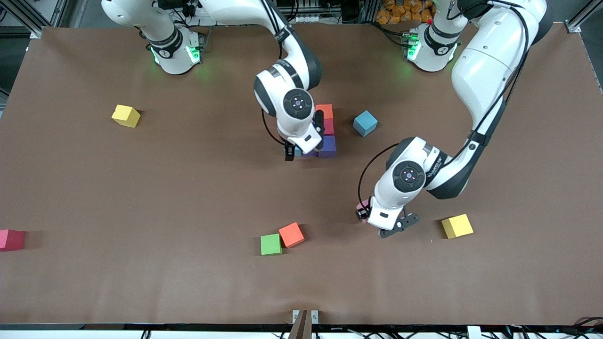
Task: Form number 2 with 11 blocks
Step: 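Open the right gripper off the cyan cube and reach toward green, then grasp the green cube with the right gripper while the left carries pink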
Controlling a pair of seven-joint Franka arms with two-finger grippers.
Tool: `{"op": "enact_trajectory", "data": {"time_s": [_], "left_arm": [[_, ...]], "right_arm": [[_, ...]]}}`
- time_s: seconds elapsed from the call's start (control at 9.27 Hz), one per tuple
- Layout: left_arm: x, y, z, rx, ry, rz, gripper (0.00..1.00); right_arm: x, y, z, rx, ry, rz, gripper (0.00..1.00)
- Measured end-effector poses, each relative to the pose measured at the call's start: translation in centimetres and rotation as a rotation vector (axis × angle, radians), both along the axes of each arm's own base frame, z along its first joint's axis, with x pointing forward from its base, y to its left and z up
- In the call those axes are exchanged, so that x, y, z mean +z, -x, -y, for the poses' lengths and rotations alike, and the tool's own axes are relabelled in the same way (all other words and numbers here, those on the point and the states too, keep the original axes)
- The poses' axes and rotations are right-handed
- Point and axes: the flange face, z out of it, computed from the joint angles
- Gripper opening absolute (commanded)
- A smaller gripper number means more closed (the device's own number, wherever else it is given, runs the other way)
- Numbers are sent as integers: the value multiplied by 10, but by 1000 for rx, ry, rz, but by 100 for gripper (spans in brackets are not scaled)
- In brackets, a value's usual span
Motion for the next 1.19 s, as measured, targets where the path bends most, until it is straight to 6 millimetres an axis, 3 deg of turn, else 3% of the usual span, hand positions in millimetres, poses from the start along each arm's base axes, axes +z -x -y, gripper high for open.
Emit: {"op": "enact_trajectory", "data": {"time_s": [0.32, 0.75, 0.86, 1.08, 1.19], "left_arm": [[3, 23, 35, -82, -4, -37, 0], [6, 79, 116, -159, -36, -72, 0], [10, 86, 128, -177, -41, -72, 0], [14, 99, 149, -209, -46, -63, 0], [17, 103, 158, -219, -43, -53, 0]], "right_arm": [[34, -55, 54, -92, 16, 74, 100], [74, -159, 178, -331, -65, 296, 100], [80, -179, 196, -354, -99, 411, 100], [76, -198, 194, -338, -143, 610, 100], [62, -202, 185, -322, -165, 678, 100]]}}
